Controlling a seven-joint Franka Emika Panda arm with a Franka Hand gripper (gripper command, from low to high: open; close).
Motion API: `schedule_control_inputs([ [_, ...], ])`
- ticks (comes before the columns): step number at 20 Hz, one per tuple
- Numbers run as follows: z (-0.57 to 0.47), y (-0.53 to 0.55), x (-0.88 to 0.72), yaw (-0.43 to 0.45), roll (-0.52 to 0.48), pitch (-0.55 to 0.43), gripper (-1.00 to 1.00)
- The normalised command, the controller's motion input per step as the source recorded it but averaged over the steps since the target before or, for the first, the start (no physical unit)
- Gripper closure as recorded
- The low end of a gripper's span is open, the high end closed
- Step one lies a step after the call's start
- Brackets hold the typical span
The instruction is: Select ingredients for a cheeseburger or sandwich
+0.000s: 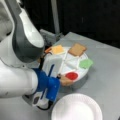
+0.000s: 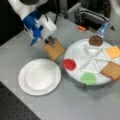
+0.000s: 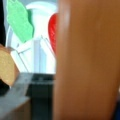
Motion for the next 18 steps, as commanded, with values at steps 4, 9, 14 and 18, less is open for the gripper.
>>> schedule_control_inputs([
  [4,0.03,-0.23,0.42,0.177,0.161,0.174,1.00],
  [9,0.05,-0.21,0.48,0.047,-0.008,0.154,1.00],
  [14,0.05,-0.14,0.43,0.087,0.048,0.154,1.00],
  [18,0.04,-0.16,0.39,0.109,0.082,0.146,1.00],
])
